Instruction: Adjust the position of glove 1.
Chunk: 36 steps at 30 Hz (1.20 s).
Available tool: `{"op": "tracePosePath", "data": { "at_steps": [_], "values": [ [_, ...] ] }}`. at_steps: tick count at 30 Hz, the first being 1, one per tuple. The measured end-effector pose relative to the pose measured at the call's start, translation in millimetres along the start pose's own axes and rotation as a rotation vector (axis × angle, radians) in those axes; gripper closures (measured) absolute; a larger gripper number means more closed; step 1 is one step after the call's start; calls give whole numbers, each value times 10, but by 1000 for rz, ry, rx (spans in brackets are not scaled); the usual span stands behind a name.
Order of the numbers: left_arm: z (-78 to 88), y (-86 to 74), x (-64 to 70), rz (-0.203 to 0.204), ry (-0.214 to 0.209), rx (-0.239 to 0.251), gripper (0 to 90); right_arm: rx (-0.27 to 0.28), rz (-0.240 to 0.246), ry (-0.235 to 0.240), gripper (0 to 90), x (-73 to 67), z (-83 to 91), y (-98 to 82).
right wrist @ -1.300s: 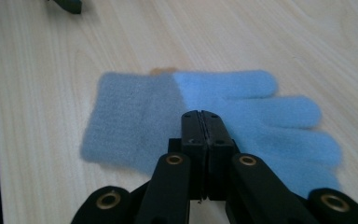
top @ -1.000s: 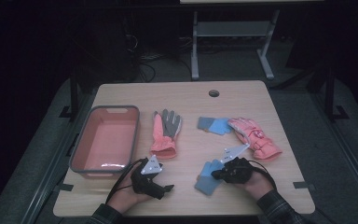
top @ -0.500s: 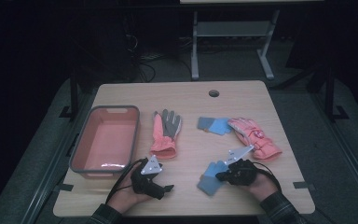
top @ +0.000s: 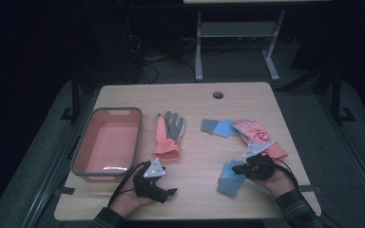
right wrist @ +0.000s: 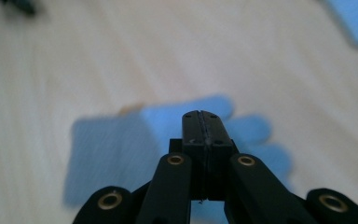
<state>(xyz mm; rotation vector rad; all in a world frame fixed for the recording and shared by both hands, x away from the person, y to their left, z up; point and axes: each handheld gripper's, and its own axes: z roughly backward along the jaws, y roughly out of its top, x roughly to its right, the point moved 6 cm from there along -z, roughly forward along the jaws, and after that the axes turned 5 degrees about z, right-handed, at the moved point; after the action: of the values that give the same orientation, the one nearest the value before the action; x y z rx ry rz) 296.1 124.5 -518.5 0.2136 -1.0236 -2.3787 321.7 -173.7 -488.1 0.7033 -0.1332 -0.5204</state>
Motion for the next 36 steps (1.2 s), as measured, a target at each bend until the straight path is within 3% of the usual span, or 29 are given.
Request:
{"op": "tracePosePath", "data": {
  "at_steps": [10,15,23,28,36],
  "values": [
    [0,-3,7,9,-3,1,109,69,-78,-134,896,462,-123,438],
    [0,-2,6,7,-3,1,108,95,-98,-156,895,629,-214,607],
    [4,-4,5,3,-2,0,109,74,-99,-195,897,737,-404,762],
    [4,-7,1,-3,-5,-4,109,76,-135,-229,898,827,-477,795],
    [-10,6,1,-4,-14,-1,109,34,-124,-267,898,917,-671,823]
  ]
}}
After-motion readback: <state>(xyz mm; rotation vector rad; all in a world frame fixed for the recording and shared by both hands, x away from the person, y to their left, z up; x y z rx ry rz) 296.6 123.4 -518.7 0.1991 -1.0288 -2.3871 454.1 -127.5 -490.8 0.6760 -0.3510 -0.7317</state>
